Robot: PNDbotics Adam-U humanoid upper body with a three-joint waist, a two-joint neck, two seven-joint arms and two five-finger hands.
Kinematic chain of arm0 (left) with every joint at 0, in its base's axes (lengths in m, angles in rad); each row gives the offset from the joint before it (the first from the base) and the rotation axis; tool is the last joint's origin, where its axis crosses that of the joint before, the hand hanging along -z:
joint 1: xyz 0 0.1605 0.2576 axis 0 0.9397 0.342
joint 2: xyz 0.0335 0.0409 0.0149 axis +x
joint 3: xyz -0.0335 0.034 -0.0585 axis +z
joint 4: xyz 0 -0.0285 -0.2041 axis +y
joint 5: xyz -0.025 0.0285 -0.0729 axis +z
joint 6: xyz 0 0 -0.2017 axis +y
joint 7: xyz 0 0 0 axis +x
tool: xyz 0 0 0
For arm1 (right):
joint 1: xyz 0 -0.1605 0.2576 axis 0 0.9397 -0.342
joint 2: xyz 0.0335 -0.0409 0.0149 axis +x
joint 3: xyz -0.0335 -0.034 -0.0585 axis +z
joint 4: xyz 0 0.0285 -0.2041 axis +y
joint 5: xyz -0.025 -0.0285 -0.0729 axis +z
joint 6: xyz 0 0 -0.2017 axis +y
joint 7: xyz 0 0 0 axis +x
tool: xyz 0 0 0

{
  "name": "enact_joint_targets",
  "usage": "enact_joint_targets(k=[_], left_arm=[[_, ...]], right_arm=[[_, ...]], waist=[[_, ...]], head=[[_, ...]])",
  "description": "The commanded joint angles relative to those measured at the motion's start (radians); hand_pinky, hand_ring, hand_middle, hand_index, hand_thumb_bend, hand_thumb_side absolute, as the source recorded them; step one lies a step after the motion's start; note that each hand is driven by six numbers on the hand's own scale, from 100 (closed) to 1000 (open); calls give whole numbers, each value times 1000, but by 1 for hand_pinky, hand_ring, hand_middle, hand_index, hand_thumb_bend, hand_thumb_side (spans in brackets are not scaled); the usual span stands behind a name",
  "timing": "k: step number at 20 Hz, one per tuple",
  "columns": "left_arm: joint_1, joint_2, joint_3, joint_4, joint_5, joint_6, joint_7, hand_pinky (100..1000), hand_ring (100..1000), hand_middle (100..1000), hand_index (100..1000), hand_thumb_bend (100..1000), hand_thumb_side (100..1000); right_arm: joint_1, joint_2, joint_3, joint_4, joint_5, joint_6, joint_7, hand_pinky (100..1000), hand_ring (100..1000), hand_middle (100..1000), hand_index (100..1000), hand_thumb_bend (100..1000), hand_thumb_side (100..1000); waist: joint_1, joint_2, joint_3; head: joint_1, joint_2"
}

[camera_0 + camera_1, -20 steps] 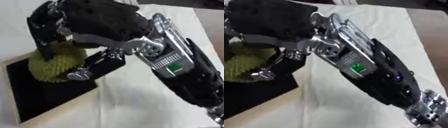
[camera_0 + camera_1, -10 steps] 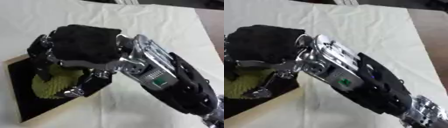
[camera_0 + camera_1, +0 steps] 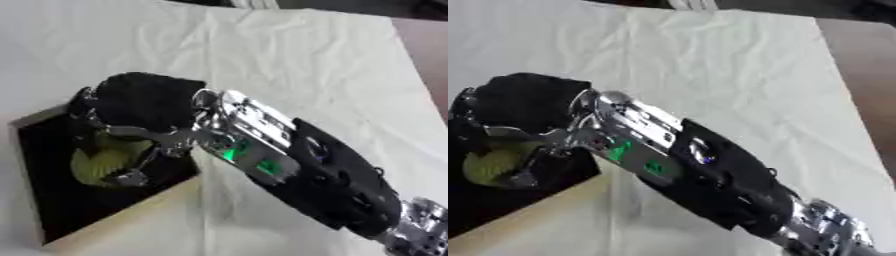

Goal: Pick up objects on the table and place them in the box.

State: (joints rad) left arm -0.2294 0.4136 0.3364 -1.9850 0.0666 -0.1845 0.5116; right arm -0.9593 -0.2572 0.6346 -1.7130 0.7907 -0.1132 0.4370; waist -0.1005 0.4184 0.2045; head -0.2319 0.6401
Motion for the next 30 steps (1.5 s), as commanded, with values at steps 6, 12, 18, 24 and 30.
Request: enact_joint_targets(k=[6,12,18,24,30], left_arm=[[-9,8,3,-15,2,3,-6,503,534,549,719,340,581],[-9,5,2,-15,1,5,-8,503,533,546,718,341,579],[-8,3,3,-15,0,6,-8,503,532,544,718,340,579],[-6,3,5,-15,-1,6,-7,504,532,544,718,339,579],[0,3,10,-15,-6,6,-1,504,532,543,718,340,578]], right_arm=[[-20,15,7,32,29,-69,56,706,561,650,672,394,100],[-19,19,-3,45,86,-146,146,764,701,756,815,509,100],[-14,16,-17,43,132,-149,138,786,757,796,887,548,101],[-7,-6,-61,-40,128,-124,81,782,741,786,877,548,123],[25,-76,-219,-263,13,18,-96,782,664,747,844,545,200]], waist=[[7,-19,4],[7,-19,4],[7,-20,2],[9,-22,-2],[14,-23,-14]], head=[[-2,-6],[-3,-6],[1,-7],[5,-10],[19,-6]])
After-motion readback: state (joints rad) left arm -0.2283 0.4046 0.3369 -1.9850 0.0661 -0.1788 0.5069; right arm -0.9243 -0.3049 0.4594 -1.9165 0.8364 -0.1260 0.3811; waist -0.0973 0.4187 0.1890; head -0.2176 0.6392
